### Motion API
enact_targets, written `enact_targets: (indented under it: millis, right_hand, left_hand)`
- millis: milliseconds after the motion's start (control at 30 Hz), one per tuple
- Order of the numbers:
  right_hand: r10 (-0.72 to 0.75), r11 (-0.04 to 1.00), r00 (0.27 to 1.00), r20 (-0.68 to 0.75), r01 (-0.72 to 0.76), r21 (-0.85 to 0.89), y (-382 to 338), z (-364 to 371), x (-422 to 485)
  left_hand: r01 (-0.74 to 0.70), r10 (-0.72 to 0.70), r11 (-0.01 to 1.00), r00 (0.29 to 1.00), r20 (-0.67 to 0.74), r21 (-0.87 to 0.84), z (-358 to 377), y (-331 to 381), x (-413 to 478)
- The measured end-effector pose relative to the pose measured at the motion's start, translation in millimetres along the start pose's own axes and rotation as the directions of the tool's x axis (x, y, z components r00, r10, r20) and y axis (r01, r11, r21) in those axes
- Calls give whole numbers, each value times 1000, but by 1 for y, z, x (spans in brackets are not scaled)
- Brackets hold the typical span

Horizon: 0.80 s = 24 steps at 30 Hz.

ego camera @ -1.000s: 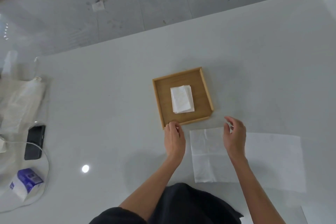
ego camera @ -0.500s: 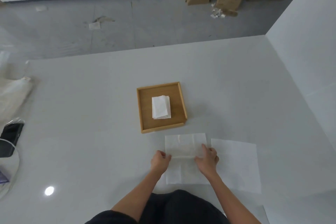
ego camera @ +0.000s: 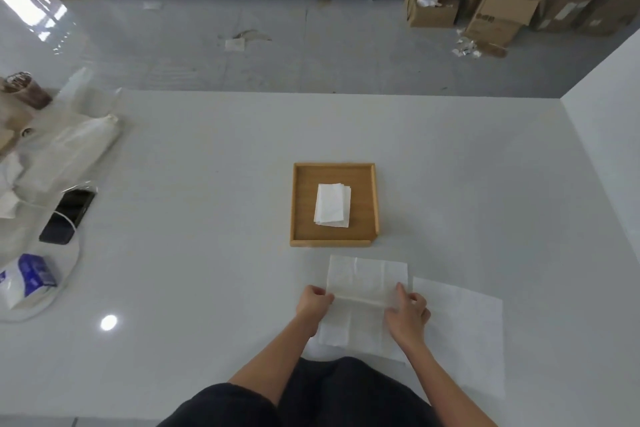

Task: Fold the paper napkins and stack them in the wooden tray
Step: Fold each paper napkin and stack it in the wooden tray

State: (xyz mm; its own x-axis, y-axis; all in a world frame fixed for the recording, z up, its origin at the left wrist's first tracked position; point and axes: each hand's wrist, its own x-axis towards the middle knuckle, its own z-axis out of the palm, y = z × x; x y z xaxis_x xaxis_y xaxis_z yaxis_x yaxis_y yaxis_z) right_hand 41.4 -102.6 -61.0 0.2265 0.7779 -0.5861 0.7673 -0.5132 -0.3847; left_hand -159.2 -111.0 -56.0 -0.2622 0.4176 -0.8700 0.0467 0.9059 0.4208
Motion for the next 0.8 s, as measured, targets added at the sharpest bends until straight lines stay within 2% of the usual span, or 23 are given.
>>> enact_targets:
  millis: [67,167,300,400,567,667,800]
  right_hand:
    - [-55,998,998,-24,54,-42,2,4,-6]
    - [-93,996,994,-65,92,-16,1,9,-13]
    - [-47,996,988,-146,58,73,-1,14,-11]
    - [-8,987,981,-192,38,156,-7,11,-5]
    - [80,921,991,-105,-33,387,-15,1,1]
    - [83,922,995,-56,-55,384,-15,3,2]
    - [77,922,992,-99,-33,387,-11,5,-1]
  left_hand:
    - [2,-3,1000,1000,-17,-10,0,0,2]
    - [20,-20,1000,1000,13,-23,-1,1,8]
    - [37,-39,999,997,69,29,0,5,9]
    - [-10,5,999,995,98,47,4,9,7]
    - [-156,144,977,986,85,144,3,8,2]
    - [-201,190,965,978,82,167,2,6,3]
    - [-237,238,957,971,14,167,0,2,2]
